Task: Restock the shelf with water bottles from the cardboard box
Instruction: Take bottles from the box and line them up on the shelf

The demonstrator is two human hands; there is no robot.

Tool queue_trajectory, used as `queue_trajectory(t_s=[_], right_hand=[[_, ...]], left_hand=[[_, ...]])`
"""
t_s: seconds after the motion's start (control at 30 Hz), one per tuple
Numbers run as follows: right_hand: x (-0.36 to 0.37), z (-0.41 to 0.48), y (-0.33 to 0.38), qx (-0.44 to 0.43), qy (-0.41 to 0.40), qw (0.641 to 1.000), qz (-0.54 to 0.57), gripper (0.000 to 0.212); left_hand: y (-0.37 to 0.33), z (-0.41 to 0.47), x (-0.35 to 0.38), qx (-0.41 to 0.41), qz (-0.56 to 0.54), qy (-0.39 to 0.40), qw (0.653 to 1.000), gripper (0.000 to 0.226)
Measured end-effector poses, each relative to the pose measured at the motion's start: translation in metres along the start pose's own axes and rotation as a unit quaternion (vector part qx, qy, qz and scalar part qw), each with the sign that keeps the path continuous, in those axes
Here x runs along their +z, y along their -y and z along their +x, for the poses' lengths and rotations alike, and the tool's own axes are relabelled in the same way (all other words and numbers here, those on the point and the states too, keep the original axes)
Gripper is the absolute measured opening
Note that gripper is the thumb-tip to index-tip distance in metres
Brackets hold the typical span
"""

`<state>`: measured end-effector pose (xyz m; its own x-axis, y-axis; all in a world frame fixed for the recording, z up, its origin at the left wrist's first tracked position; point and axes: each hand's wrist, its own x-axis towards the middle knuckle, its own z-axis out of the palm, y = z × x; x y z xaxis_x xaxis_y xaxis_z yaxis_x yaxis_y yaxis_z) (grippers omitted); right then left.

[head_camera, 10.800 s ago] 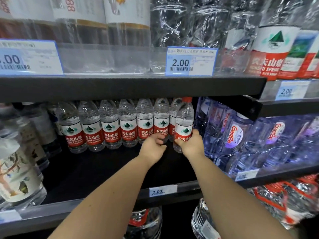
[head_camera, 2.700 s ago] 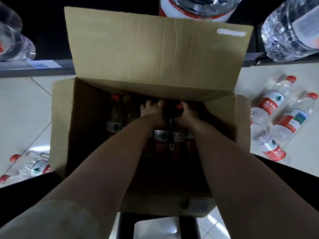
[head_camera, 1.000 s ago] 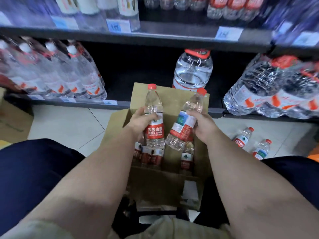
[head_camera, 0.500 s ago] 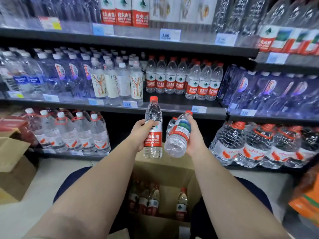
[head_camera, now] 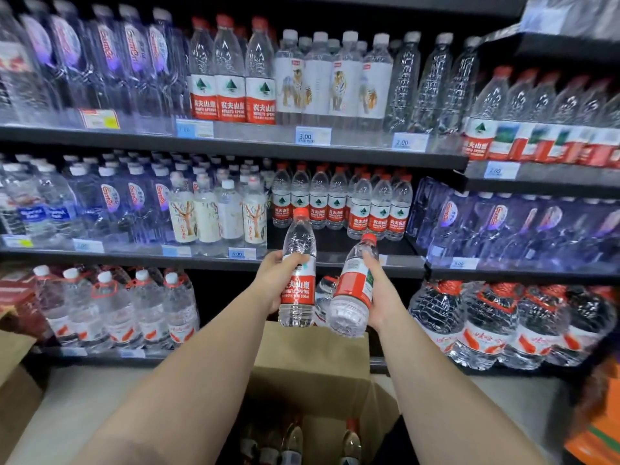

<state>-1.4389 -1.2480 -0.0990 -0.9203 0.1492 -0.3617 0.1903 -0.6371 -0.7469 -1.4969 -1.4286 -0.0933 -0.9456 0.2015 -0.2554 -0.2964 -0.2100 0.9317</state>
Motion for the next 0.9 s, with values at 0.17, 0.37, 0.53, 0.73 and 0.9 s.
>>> queue_trajectory(t_s=[0.17,0.37,0.53,0.73,0.9], right_hand=[[-0.006,0.005,-0.003,0.014,0.005,1.000,0.027,0.035],[-0.022,0.009,-0.010,0.039,0.042,0.998,0.034,0.044],[-0.028,0.015,-0.017,0.037,-0.003,0.999,0.003,0.036],[-0.033,0.022,-0.020,0.042,0.037,0.998,0.020,0.035],[-0.033,0.030,-0.029,0.057,0.000,0.997,-0.049,0.059]], left_hand=[[0.018,0.009,-0.005,-0.021,-0.009,-0.015,1.000,0.061],[0.029,0.015,-0.006,-0.028,-0.014,-0.016,0.999,0.060],[0.036,0.019,-0.005,-0.030,-0.003,-0.015,0.999,0.058],[0.043,0.022,-0.003,-0.038,-0.009,0.001,0.999,0.051],[0.043,0.026,-0.001,-0.042,-0.012,0.026,0.999,0.038]])
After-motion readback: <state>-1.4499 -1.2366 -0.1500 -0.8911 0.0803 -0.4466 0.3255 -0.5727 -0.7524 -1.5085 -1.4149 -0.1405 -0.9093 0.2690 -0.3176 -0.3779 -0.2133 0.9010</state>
